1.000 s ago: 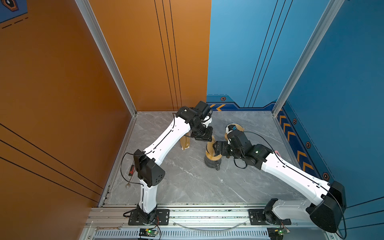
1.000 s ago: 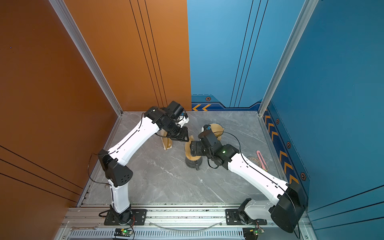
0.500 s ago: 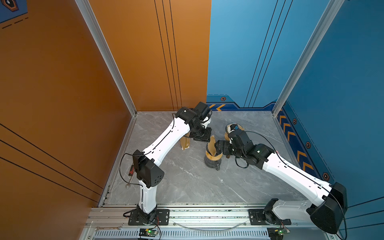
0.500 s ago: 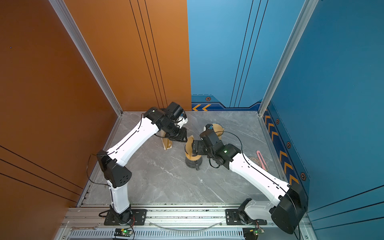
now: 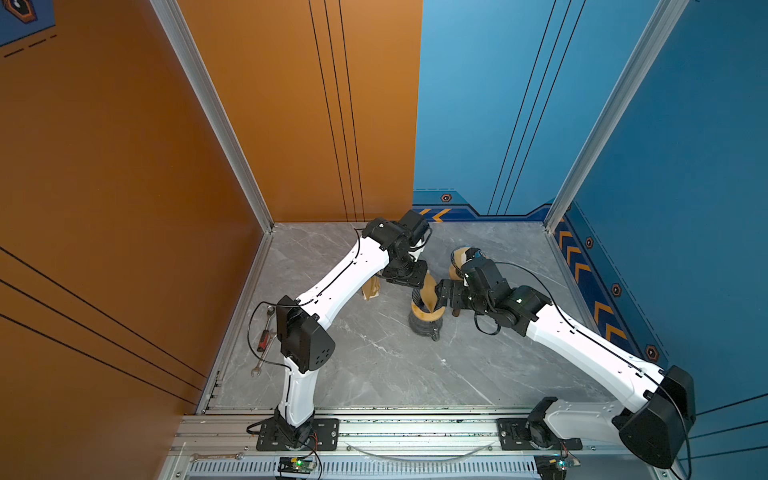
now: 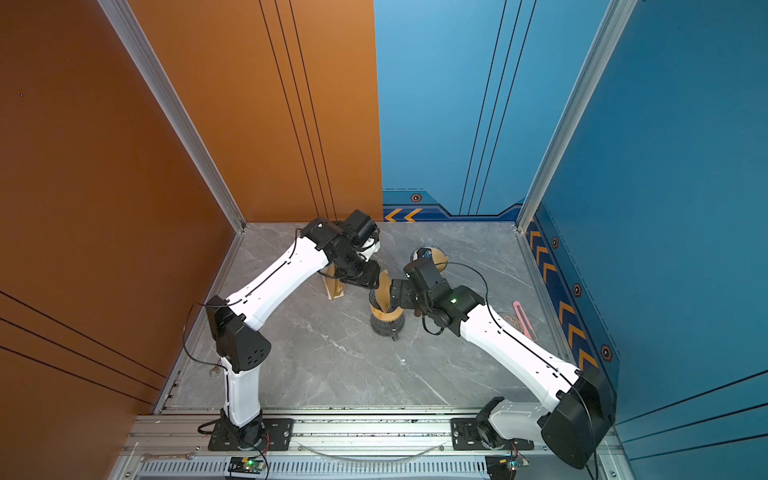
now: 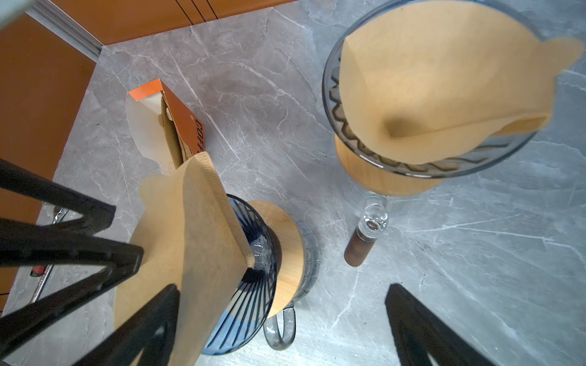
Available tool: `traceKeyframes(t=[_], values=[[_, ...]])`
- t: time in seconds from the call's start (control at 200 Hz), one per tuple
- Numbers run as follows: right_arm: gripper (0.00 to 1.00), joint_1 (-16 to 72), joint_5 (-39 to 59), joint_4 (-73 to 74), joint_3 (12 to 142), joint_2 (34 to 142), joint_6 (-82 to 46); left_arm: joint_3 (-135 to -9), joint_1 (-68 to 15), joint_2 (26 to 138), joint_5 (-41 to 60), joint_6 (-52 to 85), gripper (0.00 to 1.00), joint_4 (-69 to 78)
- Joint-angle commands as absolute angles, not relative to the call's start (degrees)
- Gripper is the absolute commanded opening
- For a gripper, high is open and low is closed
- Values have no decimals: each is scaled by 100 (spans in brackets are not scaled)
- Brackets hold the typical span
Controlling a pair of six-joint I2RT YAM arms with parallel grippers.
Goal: Place the coffee filter in the dripper
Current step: 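Lower the filter into the blue dripper with the left gripper while the right gripper approaches, then press the filter into the dripper with the right gripper while the left gripper holds it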
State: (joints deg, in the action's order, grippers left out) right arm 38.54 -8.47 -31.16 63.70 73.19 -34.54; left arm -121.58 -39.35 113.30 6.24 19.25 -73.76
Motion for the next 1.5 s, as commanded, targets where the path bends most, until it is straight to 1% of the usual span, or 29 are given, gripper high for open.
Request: traceKeyframes(t=[0.0,0.105,0.135,0.225,0.29,0.345,0.355,0.37,0.476,0.496,0.561,0.621,0.636,0.671,1.031,1.222,1.492], values=[[99,3814,-934,-3331,6369,7238,-3418,-12149,-3973,11347,250,1820,61,-7508],[98,3806,-888,-3331,6377,7282,-3410,-12116,-3981,11383,204,1802,68,-7503],[98,3801,-879,-3335,6390,7294,-3410,-12112,-3981,11390,194,1795,72,-7504],[97,3790,-855,-3357,6399,7330,-3408,-12129,-3979,11434,185,1786,74,-7503],[97,3788,-859,-3379,6401,7347,-3410,-12138,-3990,11474,193,1784,82,-7497],[97,3779,-857,-3390,6373,7363,-3418,-12144,-3999,11508,202,1775,85,-7498],[97,3773,-854,-3392,6374,7365,-3419,-12146,-3999,11512,196,1775,89,-7497],[97,3771,-853,-3397,6379,7370,-3419,-12146,-3999,11521,194,1769,91,-7499],[100,3744,-853,-3436,6368,7424,-3427,-12164,-3999,11582,135,1749,93,-7497],[100,3737,-857,-3436,6370,7435,-3428,-12172,-3999,11592,112,1741,97,-7498],[100,3726,-839,-3436,6363,7474,-3441,-12193,-3984,11623,41,1714,99,-7497],[100,3717,-827,-3437,6354,7510,-3453,-12206,-3973,11644,18,1697,100,-7497],[100,3710,-826,-3437,6354,7521,-3461,-12208,-3966,11652,7,1696,98,-7497],[100,3714,-819,-3434,6356,7544,-3471,-12208,-3955,11663,0,1688,98,-7497],[100,3708,-845,-3577,6361,7795,-3605,-12254,-3885,11821,-193,1600,98,-7488],[100,3738,-828,-3624,6474,7863,-3623,-12197,-3892,11856,-95,1617,98,-7377],[100,3910,-757,-3735,6728,8248,-3620,-12038,-3944,11852,18,1688,98,-7192]])
